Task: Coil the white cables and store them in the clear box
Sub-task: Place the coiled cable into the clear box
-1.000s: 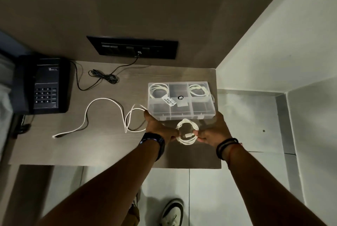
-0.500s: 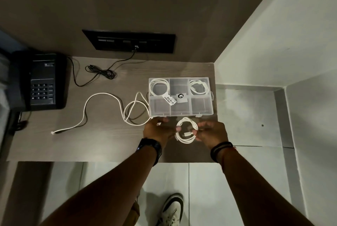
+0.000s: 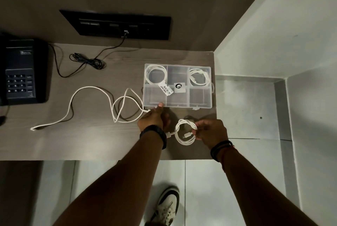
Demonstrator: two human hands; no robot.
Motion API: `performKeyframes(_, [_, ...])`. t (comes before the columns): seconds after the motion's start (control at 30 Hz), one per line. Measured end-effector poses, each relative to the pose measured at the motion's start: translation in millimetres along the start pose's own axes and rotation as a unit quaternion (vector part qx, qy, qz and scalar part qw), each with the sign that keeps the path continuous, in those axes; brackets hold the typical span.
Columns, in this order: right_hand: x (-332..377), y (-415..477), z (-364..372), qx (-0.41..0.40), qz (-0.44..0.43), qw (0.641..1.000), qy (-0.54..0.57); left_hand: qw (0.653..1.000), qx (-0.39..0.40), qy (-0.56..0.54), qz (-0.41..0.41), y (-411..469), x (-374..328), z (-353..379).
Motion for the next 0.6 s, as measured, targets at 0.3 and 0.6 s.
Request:
performKeyframes(0.3, [-2, 6, -1, 0.001, -0.011, 0.999, -0.050, 0.990, 0.003, 0.036, 0.134, 4, -20, -3])
performKeyframes(0.6, [-11, 10, 0, 0.002, 0.009, 0.999, -0.037, 0.978, -0.020, 0.102, 0.183, 15, -22, -9])
Point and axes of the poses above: each hand's wrist, its own y-axis towards the middle knuckle, its own z-axis out of the palm, x = y × z, the point moved 7 cm from there along y, towards the middle knuckle, and after that the axes turned 12 degrees about y, right-handed, at the moved point
